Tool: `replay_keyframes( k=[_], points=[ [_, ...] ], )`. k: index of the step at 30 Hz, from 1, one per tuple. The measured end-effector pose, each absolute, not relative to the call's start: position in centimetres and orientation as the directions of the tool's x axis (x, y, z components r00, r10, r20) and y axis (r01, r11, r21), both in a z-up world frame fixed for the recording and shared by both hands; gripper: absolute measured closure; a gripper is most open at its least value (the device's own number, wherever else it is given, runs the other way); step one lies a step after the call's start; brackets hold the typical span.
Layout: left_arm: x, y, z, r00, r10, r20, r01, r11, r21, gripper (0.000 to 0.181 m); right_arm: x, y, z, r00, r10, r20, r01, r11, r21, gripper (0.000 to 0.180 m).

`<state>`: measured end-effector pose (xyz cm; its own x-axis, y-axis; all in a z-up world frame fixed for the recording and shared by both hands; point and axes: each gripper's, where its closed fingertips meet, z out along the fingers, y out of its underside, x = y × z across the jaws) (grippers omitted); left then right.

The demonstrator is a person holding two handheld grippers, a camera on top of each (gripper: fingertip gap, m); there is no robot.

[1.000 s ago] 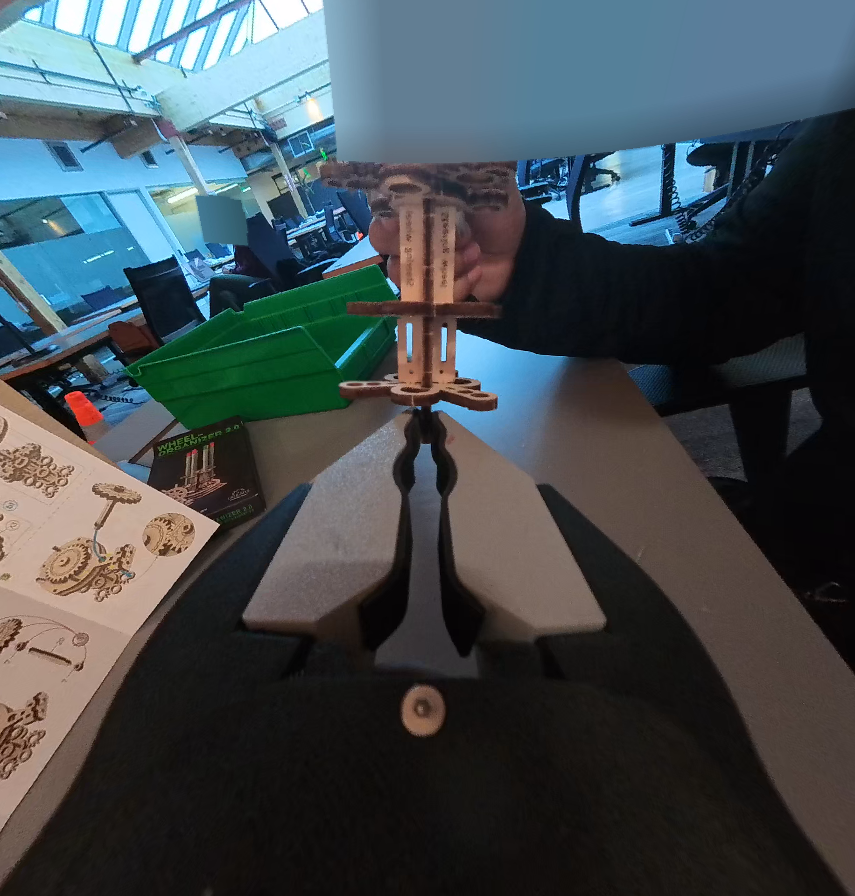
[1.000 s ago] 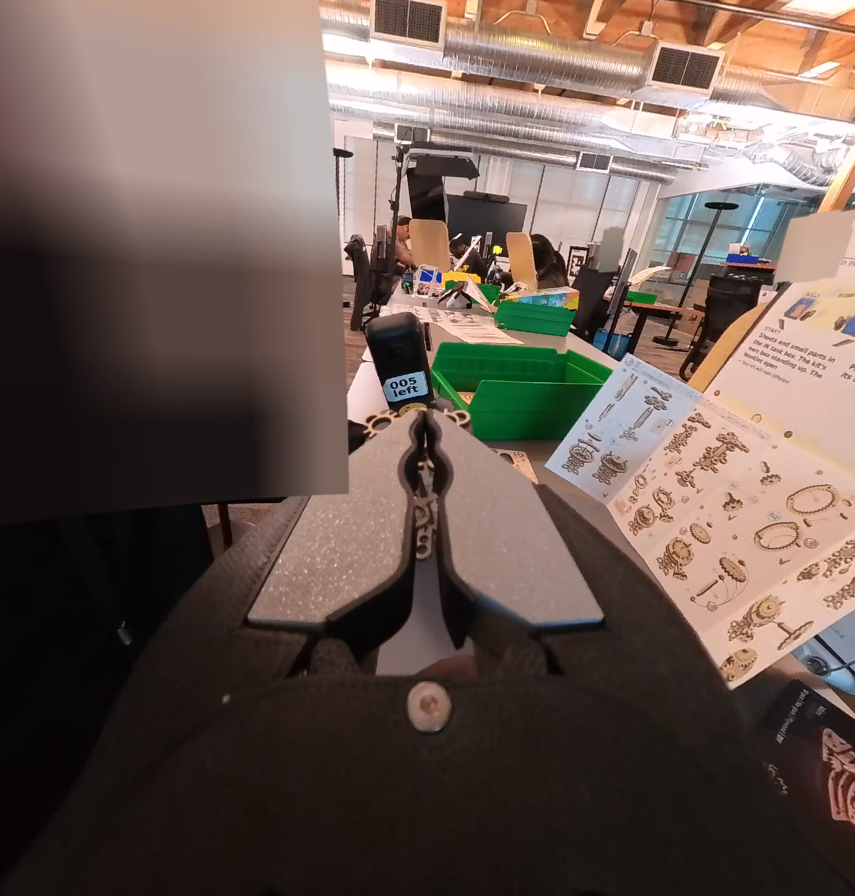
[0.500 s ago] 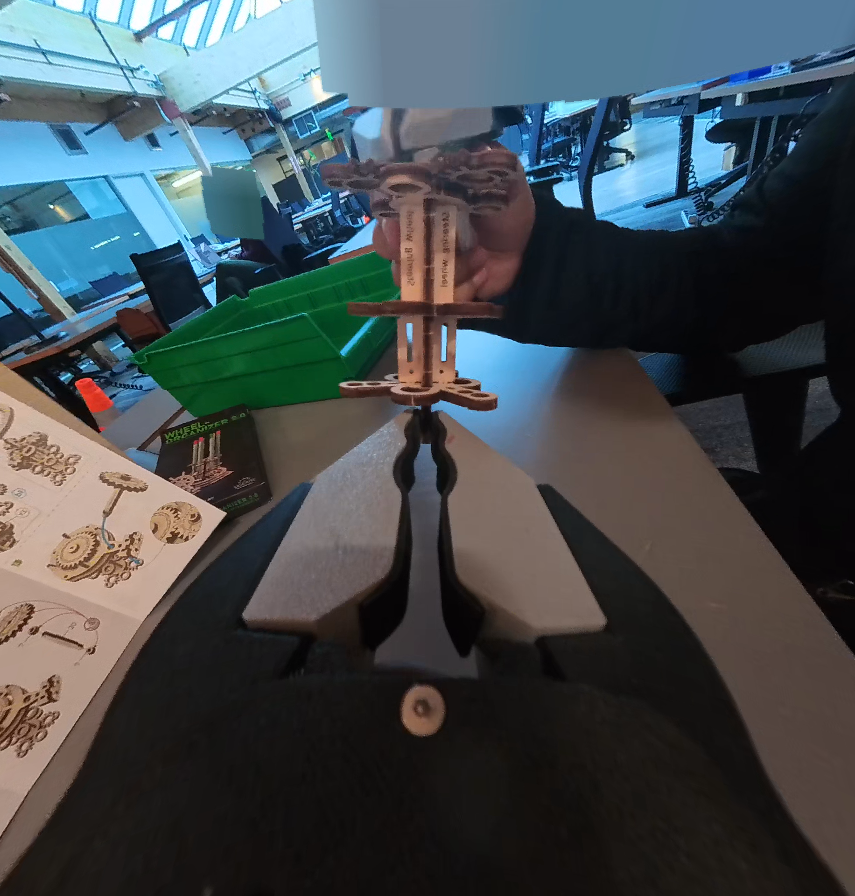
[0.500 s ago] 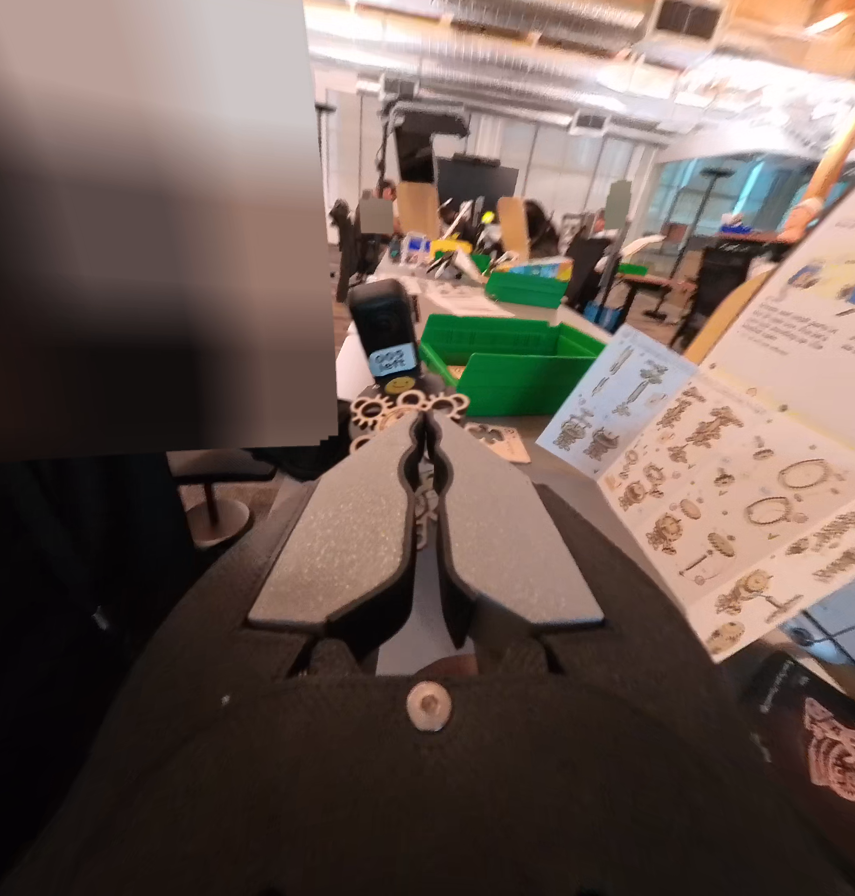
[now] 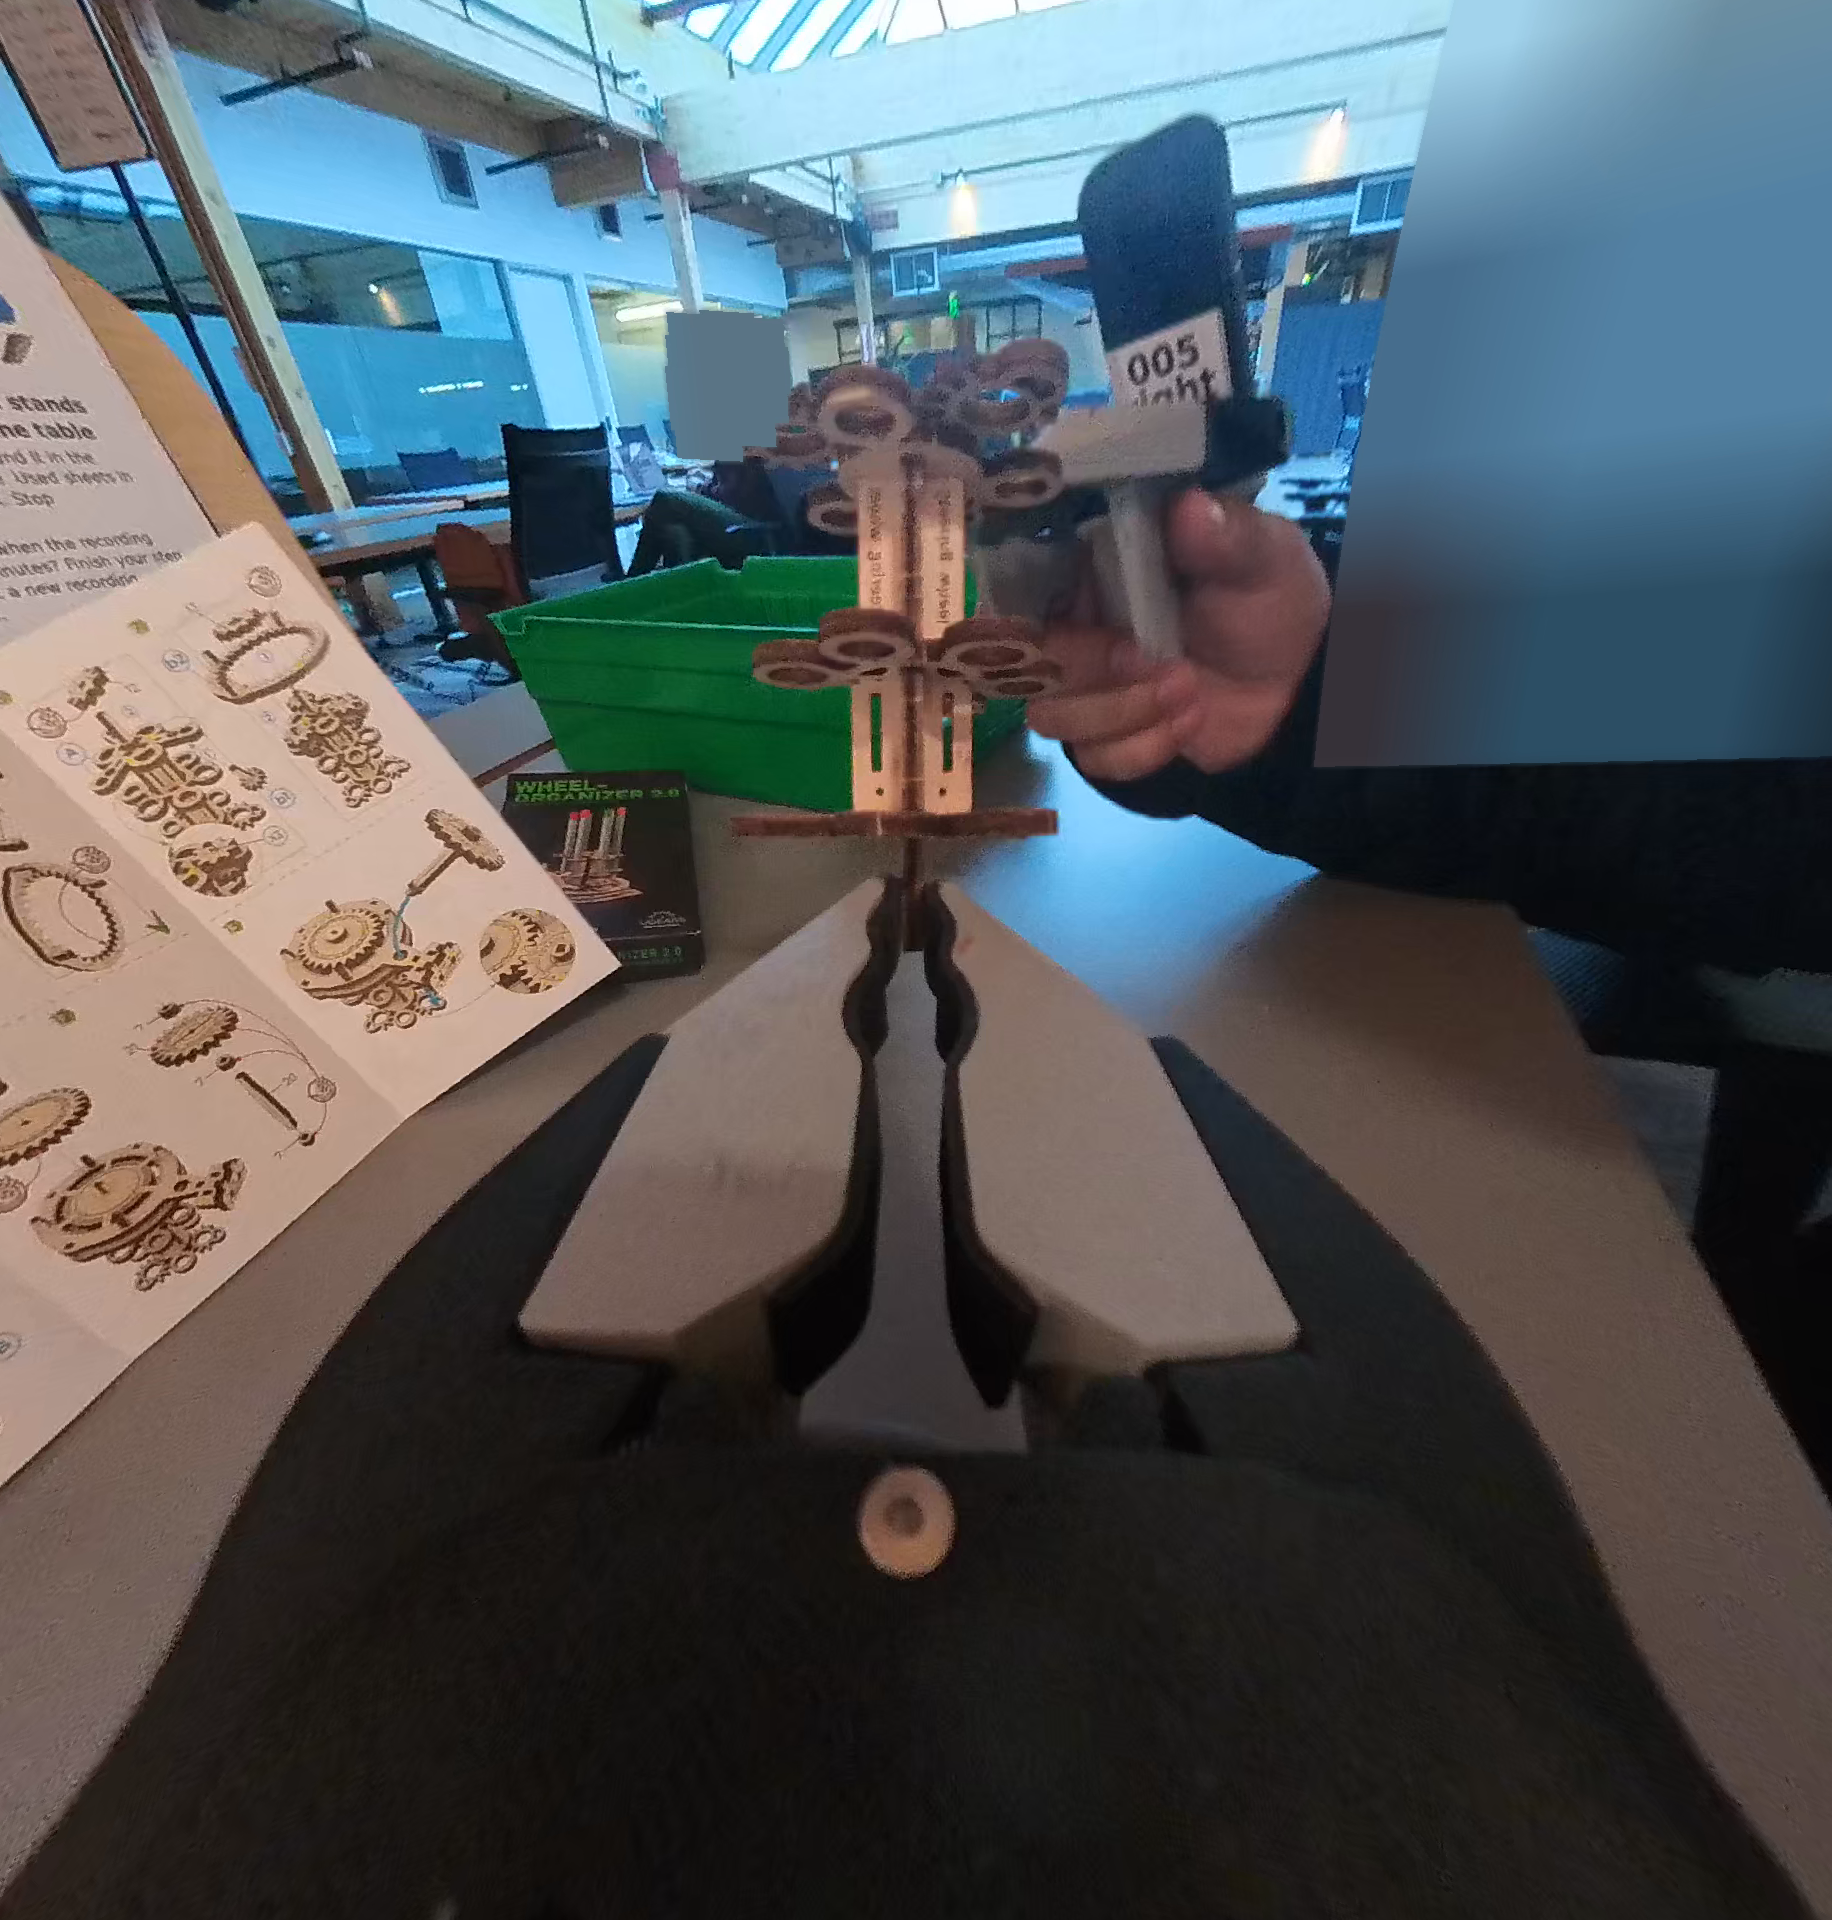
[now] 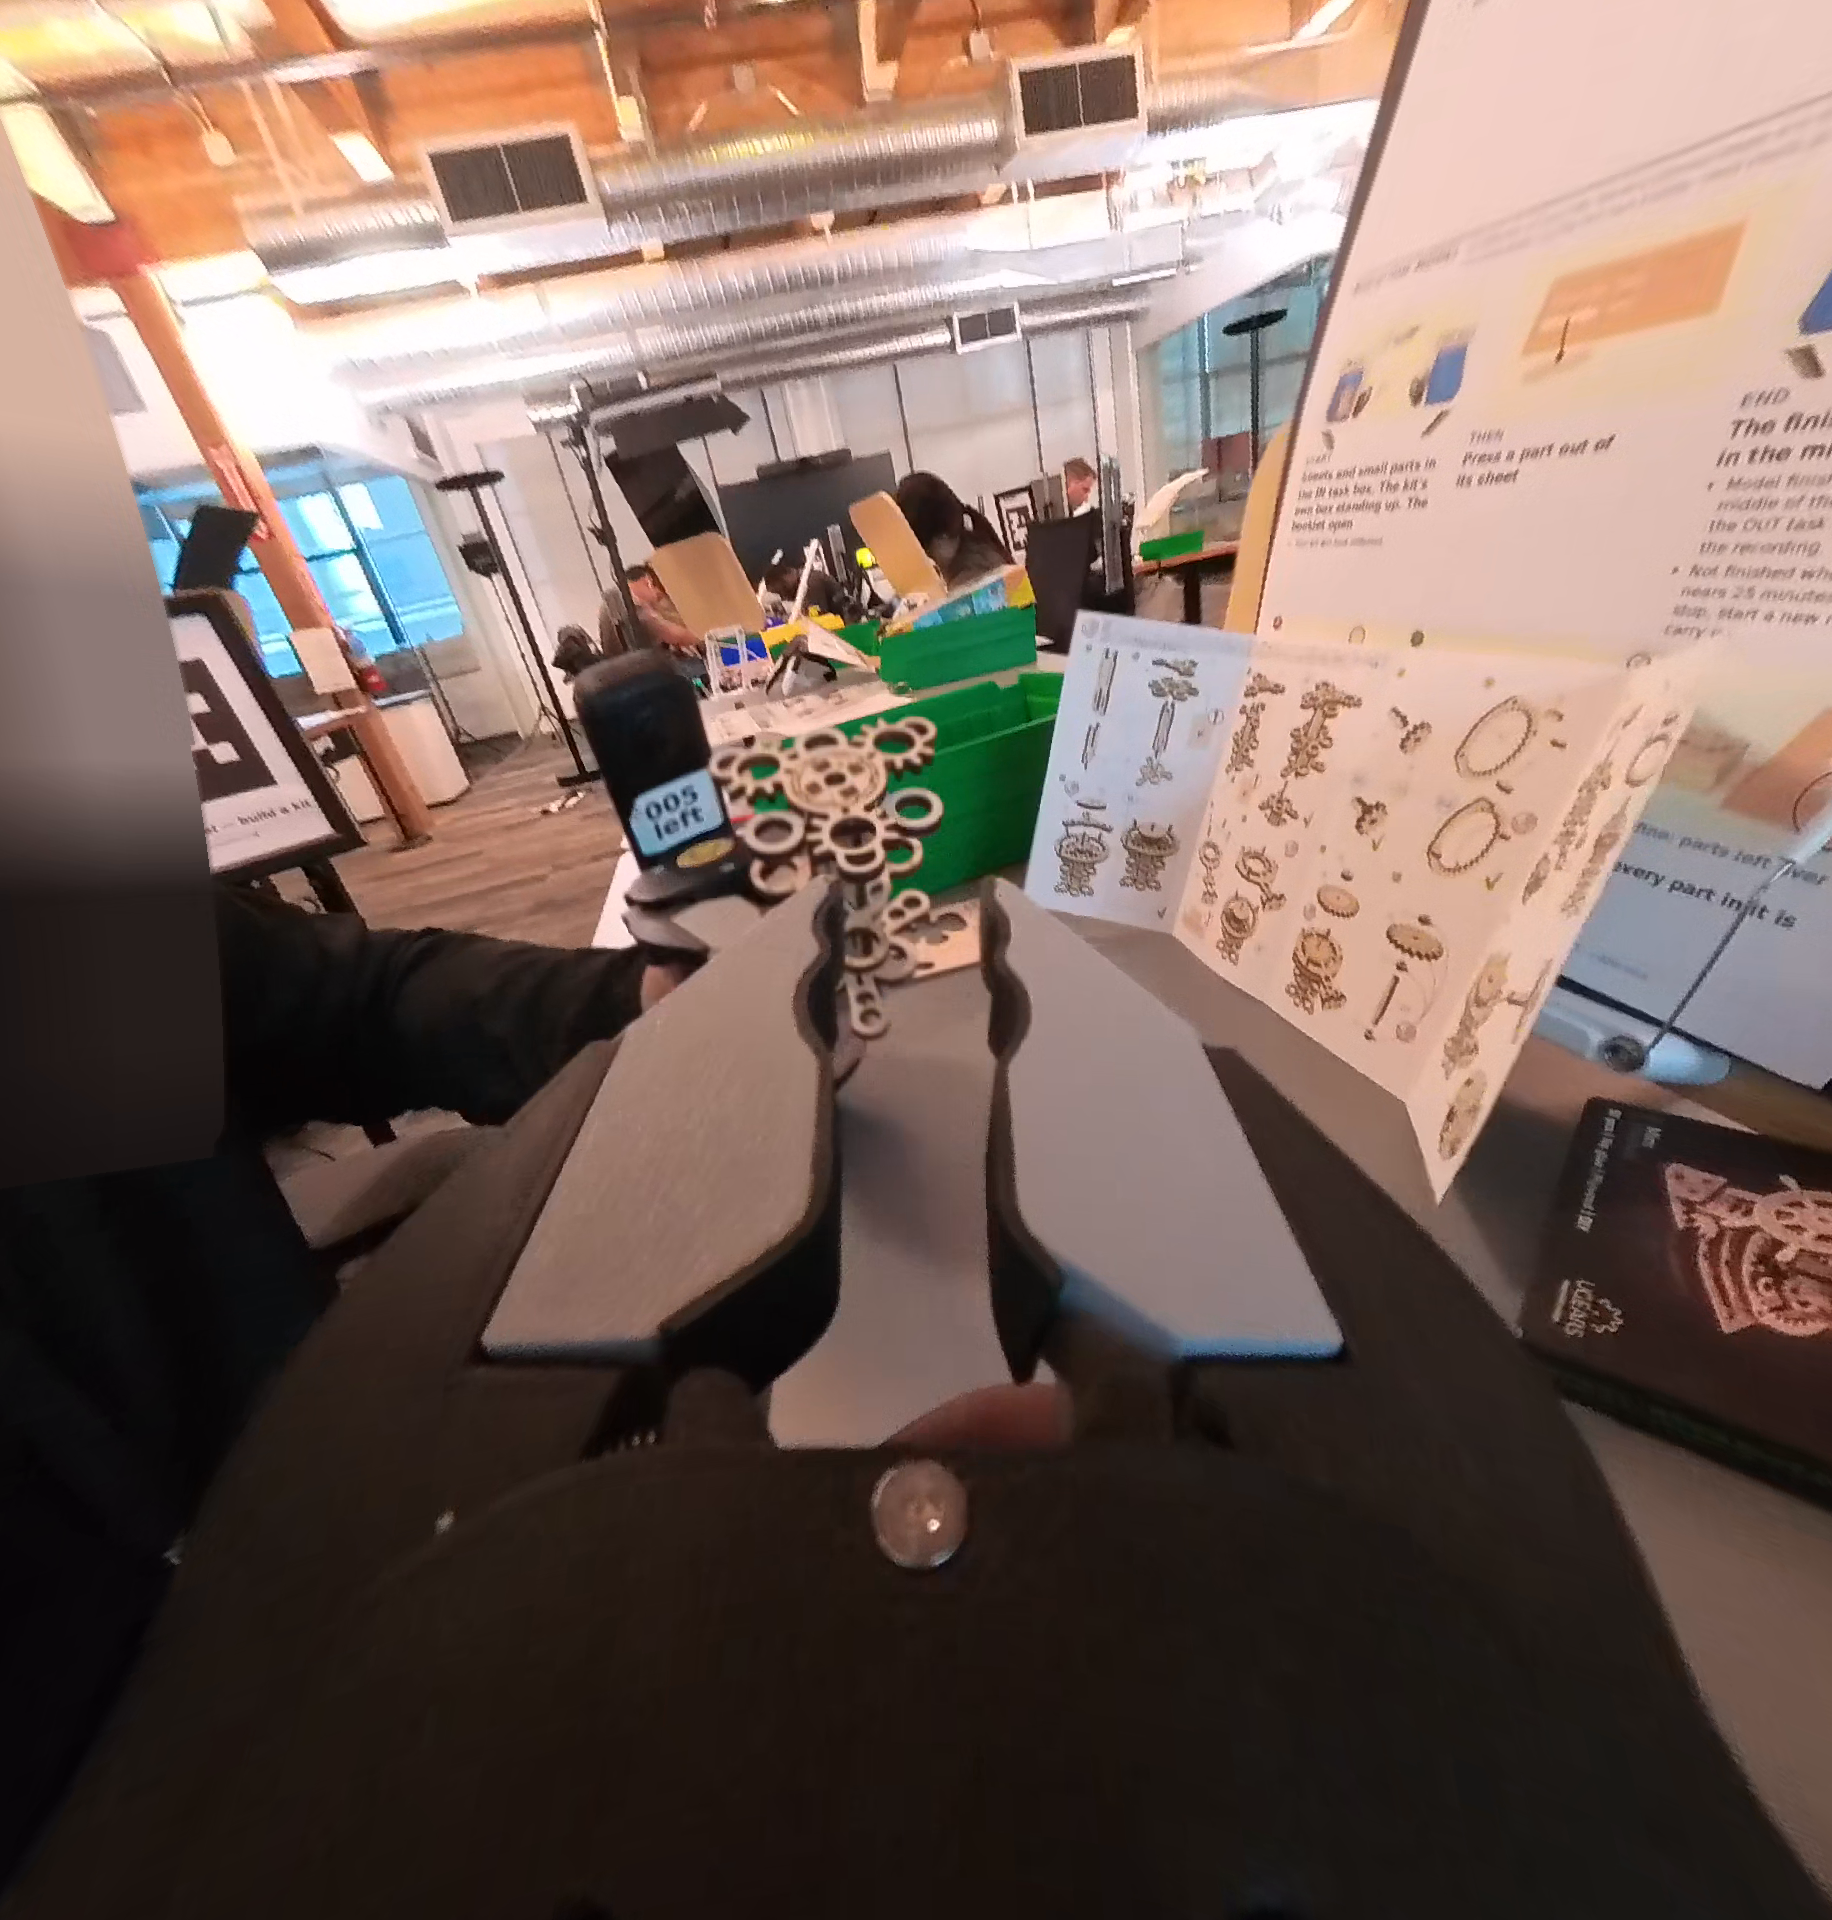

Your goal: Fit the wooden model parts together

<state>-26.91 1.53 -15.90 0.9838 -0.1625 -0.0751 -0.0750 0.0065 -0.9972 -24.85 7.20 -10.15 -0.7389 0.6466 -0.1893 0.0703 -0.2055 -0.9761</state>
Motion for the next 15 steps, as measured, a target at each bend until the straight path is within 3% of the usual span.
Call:
replay_keyframes(
  k=[15],
  points=[
    [-30.0,-1.9,-18.0,0.992,-0.105,-0.070,-0.085,-0.152,-0.985,0.181,-27.0,4.4,-17.1,-0.709,0.702,-0.070,0.131,0.034,-0.991,0.158]
  ],
)
